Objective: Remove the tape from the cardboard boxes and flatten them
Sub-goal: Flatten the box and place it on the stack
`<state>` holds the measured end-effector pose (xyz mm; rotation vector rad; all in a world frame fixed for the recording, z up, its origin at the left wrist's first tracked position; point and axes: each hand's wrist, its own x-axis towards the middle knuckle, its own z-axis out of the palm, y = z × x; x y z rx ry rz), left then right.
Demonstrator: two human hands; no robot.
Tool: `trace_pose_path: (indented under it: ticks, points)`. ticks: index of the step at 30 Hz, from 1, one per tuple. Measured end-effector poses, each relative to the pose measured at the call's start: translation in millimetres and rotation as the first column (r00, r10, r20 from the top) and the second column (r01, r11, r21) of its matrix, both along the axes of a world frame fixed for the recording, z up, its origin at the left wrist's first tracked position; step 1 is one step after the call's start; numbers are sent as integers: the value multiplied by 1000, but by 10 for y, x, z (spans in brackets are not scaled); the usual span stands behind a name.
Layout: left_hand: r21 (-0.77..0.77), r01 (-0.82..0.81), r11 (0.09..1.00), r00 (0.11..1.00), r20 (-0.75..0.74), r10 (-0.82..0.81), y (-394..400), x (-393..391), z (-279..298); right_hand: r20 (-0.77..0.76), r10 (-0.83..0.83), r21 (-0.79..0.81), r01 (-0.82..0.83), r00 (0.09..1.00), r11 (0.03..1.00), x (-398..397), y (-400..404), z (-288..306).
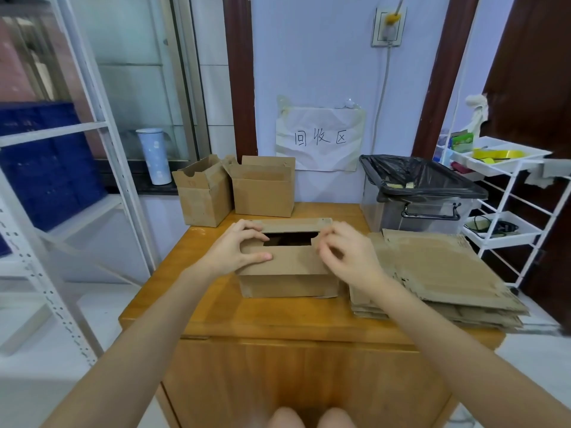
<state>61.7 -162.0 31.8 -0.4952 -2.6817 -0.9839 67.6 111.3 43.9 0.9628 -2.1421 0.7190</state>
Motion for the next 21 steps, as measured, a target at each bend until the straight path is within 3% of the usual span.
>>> trace_pose_path:
  ticks: [1, 3, 7, 10, 14, 17, 21]
  points:
    - [-7, -1, 1000, 1000, -6, 1, -1, 4, -6, 59, -97, -6, 97, 994, 995, -68, -46, 132]
    - [-23, -8, 1000, 1000, -20, 7, 11, 11, -11, 223, -268, 131, 244, 937, 961, -251, -68, 338]
    - [-145, -83, 986, 993, -94, 70, 49, 48, 8, 579, -290, 313, 120, 762, 942, -500, -19, 469]
    - [-337, -167, 926, 948, -315, 56, 78, 56, -21, 586, -266, 293, 105, 766, 950, -610, 10, 389]
    - [-393, -239, 888, 858, -514, 4, 115, 93, -96, 642, -169, 86, 149, 748, 985, -712, 59, 435]
    - [-386, -231, 893, 850, -527, -8, 114, 108, -122, 620, -259, 117, 239, 740, 964, -823, -15, 491]
    - [-262, -185, 947, 909, -412, 63, 105, 124, -180, 610, -364, 154, 346, 703, 926, -931, -155, 458]
